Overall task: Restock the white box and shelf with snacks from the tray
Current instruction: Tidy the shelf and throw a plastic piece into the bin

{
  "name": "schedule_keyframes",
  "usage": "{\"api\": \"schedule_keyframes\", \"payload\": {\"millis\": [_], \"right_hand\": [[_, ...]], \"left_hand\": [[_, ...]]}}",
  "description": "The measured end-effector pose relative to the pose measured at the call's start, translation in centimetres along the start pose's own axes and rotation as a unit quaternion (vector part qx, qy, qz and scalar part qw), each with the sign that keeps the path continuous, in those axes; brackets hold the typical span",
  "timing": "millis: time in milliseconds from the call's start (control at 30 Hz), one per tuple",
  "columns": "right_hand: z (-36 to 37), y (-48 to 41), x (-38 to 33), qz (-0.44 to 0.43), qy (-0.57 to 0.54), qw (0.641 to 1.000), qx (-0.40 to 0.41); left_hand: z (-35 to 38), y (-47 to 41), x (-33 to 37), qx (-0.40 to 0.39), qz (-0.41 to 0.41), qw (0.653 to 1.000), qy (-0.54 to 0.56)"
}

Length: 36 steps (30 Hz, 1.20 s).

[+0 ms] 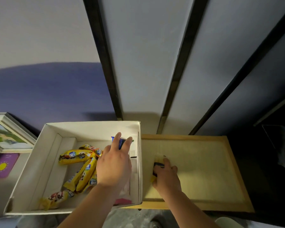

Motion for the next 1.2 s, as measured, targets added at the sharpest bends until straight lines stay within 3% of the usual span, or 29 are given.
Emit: {"api": "schedule_keyframes", "payload": {"millis": [233, 400, 567, 700, 867, 1133, 1200], "right_hand": [[0.1, -0.5, -1.4, 0.032, -0.007, 0.998, 0.049], [0.2, -0.3, -0.7, 0.043, 0.018, 0.998, 0.039], [-2.6, 2.4, 1.1, 0.021, -0.027, 0.994, 0.107], [-6.4, 6.5, 3.8, 0.012, -0.046, 0.985, 0.163], [-9.5, 12.2, 9.5, 0.068, -0.073, 0.963, 0.252], [-5.9, 18.5, 23.0, 0.189, -0.099, 0.951, 0.224], [-4.2, 19.5, 26.8, 0.217, -0.110, 0.955, 0.167]], "left_hand": [[-0.4, 0.9, 0.0, -0.025, 0.003, 0.999, -0.028], [-0.1, 1.2, 0.3, -0.037, 0.012, 0.999, -0.038], [-0.7, 1.4, 2.3, -0.018, 0.030, 0.999, -0.020], [-1.4, 1.6, 7.1, 0.006, 0.091, 0.996, 0.004], [-0.8, 3.9, 15.4, -0.002, 0.192, 0.980, 0.049], [5.3, 9.2, 28.2, -0.096, 0.306, 0.946, 0.046], [7.3, 10.6, 31.1, -0.121, 0.321, 0.938, 0.046]]}}
Point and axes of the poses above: each hand's wrist, its own y-axis away from the middle knuckle, its own z-axis out of the palm, x = y × z, the point moved 6 cm from there along -y, towards the middle knuckle, and after that the axes turned 12 degrees about z, right-handed, at the moved point
